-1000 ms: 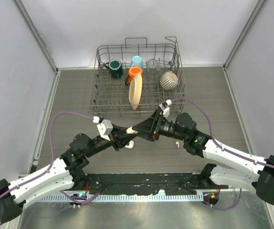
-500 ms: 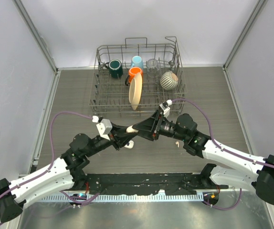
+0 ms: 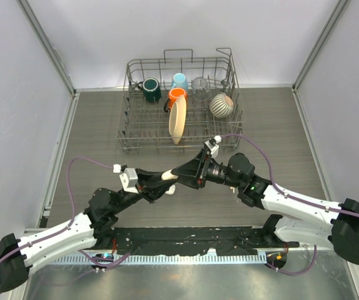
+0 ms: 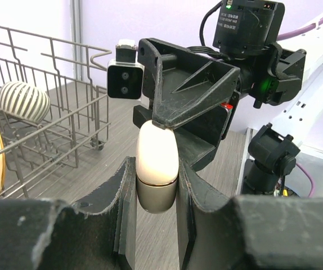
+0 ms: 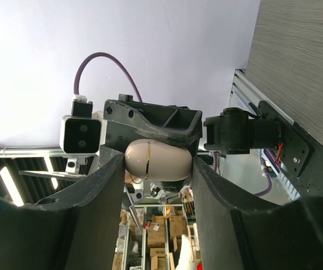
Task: Insert the wireless bluetooth earbuds into the charging case
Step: Open the charging case.
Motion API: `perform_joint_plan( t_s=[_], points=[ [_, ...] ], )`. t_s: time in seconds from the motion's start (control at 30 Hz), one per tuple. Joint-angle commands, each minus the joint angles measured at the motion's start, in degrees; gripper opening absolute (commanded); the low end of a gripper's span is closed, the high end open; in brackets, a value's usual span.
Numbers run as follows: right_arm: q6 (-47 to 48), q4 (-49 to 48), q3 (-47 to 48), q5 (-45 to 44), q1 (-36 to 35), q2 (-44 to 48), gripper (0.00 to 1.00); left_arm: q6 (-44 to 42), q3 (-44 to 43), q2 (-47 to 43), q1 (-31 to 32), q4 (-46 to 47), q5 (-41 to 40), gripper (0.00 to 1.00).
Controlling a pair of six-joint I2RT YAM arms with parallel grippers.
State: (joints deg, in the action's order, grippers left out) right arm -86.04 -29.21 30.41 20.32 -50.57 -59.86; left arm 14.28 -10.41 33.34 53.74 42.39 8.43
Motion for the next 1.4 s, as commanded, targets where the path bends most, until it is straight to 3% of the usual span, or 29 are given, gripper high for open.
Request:
perform_joint_plan(
  t_s=[0.0,0.53,0.9,1.37],
  points=[
    [-2.55,-7.34,0.17,-0.72,1.08,-0.08,0.01,-4.79,1.71,-1.0,-1.0,11.3,-3.69,0.27],
    [-5.63,-12.44,-0.79,-0.72,1.0,-3.25,0.01,-7.08,4.0,5.5,-1.0,20.62,0.54,0.41],
    [-6.51,-13.77,-1.41,-0.72,1.0,-4.04,0.01,-6.9,4.97,4.89,-1.0,23.17,-0.78,0.36],
    [-7.3,-15.78,-1.58,-0.63,0.56,-5.53,0.01,-4.88,4.35,9.55,-1.0,29.32,0.1,0.39]
  ],
)
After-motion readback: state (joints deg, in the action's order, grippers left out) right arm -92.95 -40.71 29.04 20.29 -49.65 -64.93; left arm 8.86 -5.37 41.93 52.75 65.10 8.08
